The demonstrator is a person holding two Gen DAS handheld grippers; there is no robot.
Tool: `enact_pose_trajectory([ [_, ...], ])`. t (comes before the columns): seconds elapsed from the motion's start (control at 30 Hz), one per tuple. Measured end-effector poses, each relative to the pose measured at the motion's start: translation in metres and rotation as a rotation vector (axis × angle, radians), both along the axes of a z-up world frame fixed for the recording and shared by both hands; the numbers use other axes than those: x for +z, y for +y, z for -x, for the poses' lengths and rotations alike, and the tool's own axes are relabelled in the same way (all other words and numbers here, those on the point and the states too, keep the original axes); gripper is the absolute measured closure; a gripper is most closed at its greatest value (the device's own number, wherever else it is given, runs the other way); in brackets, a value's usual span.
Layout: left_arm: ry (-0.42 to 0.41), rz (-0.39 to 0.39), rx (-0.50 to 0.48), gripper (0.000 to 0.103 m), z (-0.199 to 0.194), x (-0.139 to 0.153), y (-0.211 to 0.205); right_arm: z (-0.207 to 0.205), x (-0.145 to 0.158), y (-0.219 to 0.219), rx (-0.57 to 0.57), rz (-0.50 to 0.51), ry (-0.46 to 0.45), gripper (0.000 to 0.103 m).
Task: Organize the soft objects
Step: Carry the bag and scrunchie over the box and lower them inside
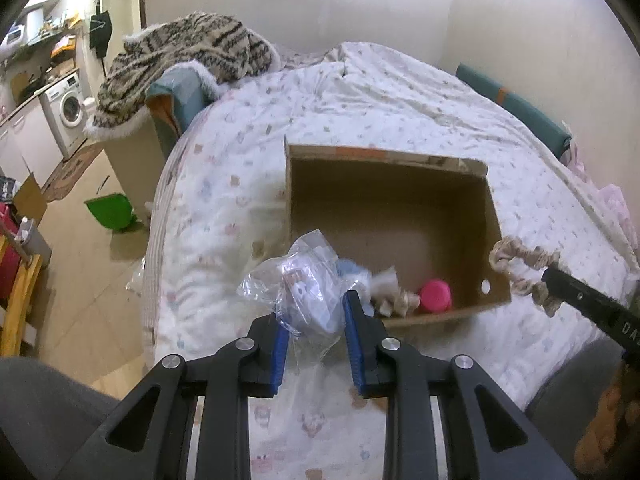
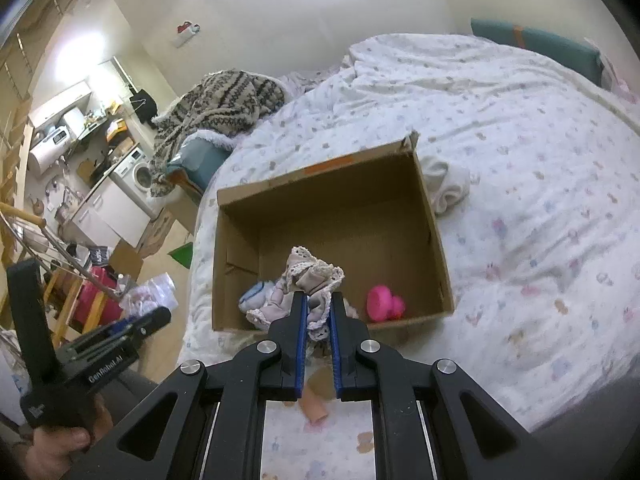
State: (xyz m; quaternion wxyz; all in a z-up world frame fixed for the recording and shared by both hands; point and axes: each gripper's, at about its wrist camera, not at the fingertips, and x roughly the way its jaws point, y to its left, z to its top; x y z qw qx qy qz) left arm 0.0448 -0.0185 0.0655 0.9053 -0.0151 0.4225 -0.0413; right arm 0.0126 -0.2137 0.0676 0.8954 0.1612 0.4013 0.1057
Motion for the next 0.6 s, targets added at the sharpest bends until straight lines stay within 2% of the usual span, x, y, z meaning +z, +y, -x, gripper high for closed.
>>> enact_pose_trajectory([
  [0.37,0.023,-0.032,-0.029,0.08,-0.037,-0.015,-0.014,-0.033,-0.01,-0.001,0.004,0.006,0.005,0.091],
  [0.6,0.04,-0.063,-0.057,0.08,-0.063,-0.033,-0.027,-0.058,-0.03,-0.006,-0.001,0.012,0.038,0.091],
])
